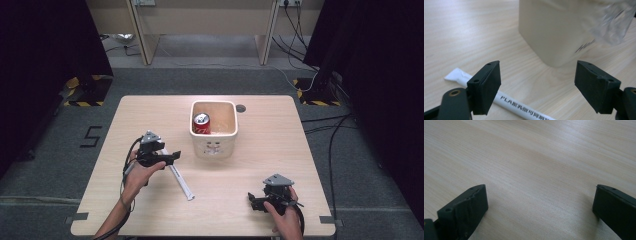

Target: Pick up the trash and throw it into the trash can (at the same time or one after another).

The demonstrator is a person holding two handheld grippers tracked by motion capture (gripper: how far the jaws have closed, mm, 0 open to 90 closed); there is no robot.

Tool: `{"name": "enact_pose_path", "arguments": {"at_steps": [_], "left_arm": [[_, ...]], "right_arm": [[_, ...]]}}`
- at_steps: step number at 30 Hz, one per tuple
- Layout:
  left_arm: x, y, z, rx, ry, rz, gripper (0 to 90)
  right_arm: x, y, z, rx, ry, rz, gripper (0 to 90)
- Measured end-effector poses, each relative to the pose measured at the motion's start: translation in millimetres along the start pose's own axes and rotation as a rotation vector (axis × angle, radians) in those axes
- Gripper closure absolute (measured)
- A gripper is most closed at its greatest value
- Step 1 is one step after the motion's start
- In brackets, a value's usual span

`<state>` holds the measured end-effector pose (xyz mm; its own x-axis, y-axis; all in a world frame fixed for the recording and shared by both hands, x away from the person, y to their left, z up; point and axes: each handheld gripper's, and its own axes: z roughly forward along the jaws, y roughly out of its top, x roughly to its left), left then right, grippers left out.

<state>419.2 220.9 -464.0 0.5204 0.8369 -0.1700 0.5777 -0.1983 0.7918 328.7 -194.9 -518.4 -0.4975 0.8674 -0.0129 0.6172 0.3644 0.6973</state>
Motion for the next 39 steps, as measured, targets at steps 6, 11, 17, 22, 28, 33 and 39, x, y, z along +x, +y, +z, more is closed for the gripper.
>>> {"name": "enact_pose_path", "arguments": {"at_steps": [6, 11, 17, 22, 28, 33, 39], "left_arm": [[0.3, -15.1, 4.3, 0.018, 0.009, -0.013, 20.9], [-1.2, -25.6, 11.4, 0.043, 0.027, -0.009, 21.0], [-4.2, -34.0, 17.4, 0.073, 0.036, -0.012, 21.9], [-3.3, -38.3, 20.7, 0.095, 0.061, -0.007, 22.9], [-0.2, -41.2, 24.4, 0.118, 0.065, -0.006, 26.3], [-0.8, -42.7, 25.4, 0.131, 0.072, 0.023, 32.7], [-0.9, -43.3, 22.5, 0.135, 0.055, 0.058, 47.8]], "right_arm": [[0.0, 0.0, 0.0, 0.0, 0.0, 0.0, 0.3], [0.0, 0.0, 0.0, 0.0, 0.0, 0.0, 0.3], [0.1, 0.0, -0.1, 0.0, 0.001, 0.002, 0.3], [0.0, 0.0, -0.1, 0.001, 0.0, 0.0, 0.3], [0.0, 0.0, 0.0, 0.0, 0.0, 0.0, 0.3], [0.1, 0.1, -0.1, 0.001, 0.001, 0.002, 0.3], [0.0, 0.0, 0.0, 0.0, 0.0, 0.0, 0.3]]}}
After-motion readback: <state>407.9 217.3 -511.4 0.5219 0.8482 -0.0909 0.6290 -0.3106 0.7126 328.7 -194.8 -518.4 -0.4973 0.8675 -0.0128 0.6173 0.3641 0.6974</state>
